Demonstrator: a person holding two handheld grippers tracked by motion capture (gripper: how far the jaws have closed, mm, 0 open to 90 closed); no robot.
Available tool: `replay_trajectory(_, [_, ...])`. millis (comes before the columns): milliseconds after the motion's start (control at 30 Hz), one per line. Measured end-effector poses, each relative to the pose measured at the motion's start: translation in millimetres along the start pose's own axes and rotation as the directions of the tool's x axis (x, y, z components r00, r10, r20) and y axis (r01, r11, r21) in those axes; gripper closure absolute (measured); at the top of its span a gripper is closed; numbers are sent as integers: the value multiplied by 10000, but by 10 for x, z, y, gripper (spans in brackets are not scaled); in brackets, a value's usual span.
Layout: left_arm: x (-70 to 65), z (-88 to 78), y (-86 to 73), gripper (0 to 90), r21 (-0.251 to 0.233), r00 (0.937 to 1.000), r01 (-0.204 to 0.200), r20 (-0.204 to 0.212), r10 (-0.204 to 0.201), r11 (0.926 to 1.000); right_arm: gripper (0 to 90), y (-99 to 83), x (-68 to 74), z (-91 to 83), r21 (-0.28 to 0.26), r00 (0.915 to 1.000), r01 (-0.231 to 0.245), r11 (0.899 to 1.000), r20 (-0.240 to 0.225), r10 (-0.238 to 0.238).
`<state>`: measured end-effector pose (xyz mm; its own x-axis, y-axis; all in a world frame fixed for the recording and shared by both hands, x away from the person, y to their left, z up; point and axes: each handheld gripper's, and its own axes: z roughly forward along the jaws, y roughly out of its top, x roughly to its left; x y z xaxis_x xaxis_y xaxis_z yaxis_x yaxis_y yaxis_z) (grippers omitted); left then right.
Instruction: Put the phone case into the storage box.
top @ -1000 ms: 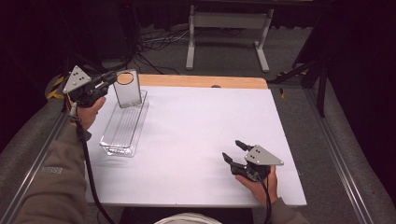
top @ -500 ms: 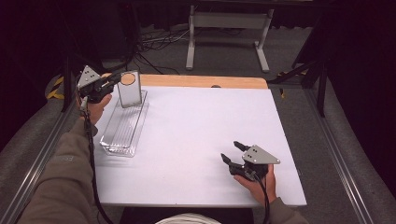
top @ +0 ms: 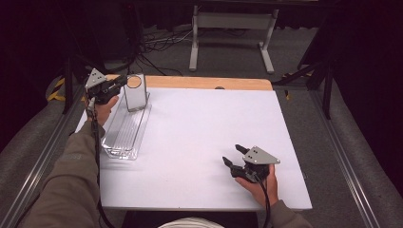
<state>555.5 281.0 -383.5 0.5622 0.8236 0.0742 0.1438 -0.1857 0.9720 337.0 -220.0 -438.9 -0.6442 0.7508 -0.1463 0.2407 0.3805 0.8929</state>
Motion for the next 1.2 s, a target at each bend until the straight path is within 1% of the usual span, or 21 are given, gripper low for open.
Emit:
replay_trajectory(33, [9,6,2,796,24,9999,-85,-102,86,10000,366,-1,4,4,-1,10000,1,10000,-21,-1])
replay_trajectory(133, [34,37,5,781,152,9996,-134,-252,138,9998,366,2,12,8,14,10000,17,10000,-41,-17])
replay_trajectory(200, [45,52,2,753,182,9994,-68,-343,74,9998,365,3,11,6,1,10000,9,10000,-51,-9])
replay_trajectory(267, [62,65,5,742,217,9992,-86,-394,95,9997,364,0,4,5,11,10000,28,10000,-51,-28])
replay_trajectory(333, [69,77,13,701,334,9980,-147,-608,167,9993,364,-3,0,7,11,10000,10,10000,-92,-10])
replay_trajectory(367, [74,85,16,683,316,9977,-88,-670,109,9995,364,-4,1,7,35,9999,-7,10000,-100,7])
replay_trajectory(433, [83,89,23,682,362,9976,-87,-677,111,9993,363,-6,3,9,63,9999,30,10000,-126,-30])
replay_trajectory(467, [89,97,30,666,374,9967,-156,-792,186,9992,362,-6,5,9,72,9999,47,10000,-132,-46])
replay_trajectory(500, [92,107,35,667,412,9968,-128,-781,160,9991,362,-6,7,9,75,9999,48,10000,-141,-47])
replay_trajectory(567, [90,118,46,661,535,9951,-281,-931,330,9982,362,-4,10,9,79,9998,70,9999,-164,-69])
replay_trajectory(633, [92,123,49,631,539,9946,-295,-975,347,9981,361,-3,11,8,73,9998,80,9999,-173,-78])
replay_trajectory(700, [85,130,55,601,545,9935,-271,-1086,329,9981,360,-1,14,6,91,9998,100,9999,-184,-99])
replay_trajectory(733, [83,131,60,601,546,9921,-296,-1199,360,9981,360,-1,14,6,91,9998,100,9999,-184,-99])
replay_trajectory(767, [81,131,60,566,544,9921,-254,-1214,319,9982,359,0,16,4,83,9997,117,9999,-196,-115])
replay_trajectory(833, [81,127,59,548,569,9910,-244,-1302,316,9981,359,-1,15,6,82,9997,137,9999,-202,-136])
replay_trajectory(900, [87,118,59,487,555,9881,-156,-1517,239,9983,359,-2,18,8,102,9997,150,9998,-212,-148])
replay_trajectory(967, [90,110,59,471,592,9886,-120,-1494,207,9982,359,-1,22,9,92,9997,144,9999,-223,-142])
replay_trajectory(1033, [89,95,56,429,628,9893,60,-1462,32,9980,359,2,25,2,43,9996,172,9998,-204,-171])
replay_trajectory(1067, [86,85,58,406,697,9881,1,-1538,107,9976,359,2,25,2,37,9997,172,9998,-198,-171])
replay_trajectory(1200, [69,32,71,356,611,9869,23,-1613,76,9981,359,8,29,-4,13,9997,176,9998,-167,-176])
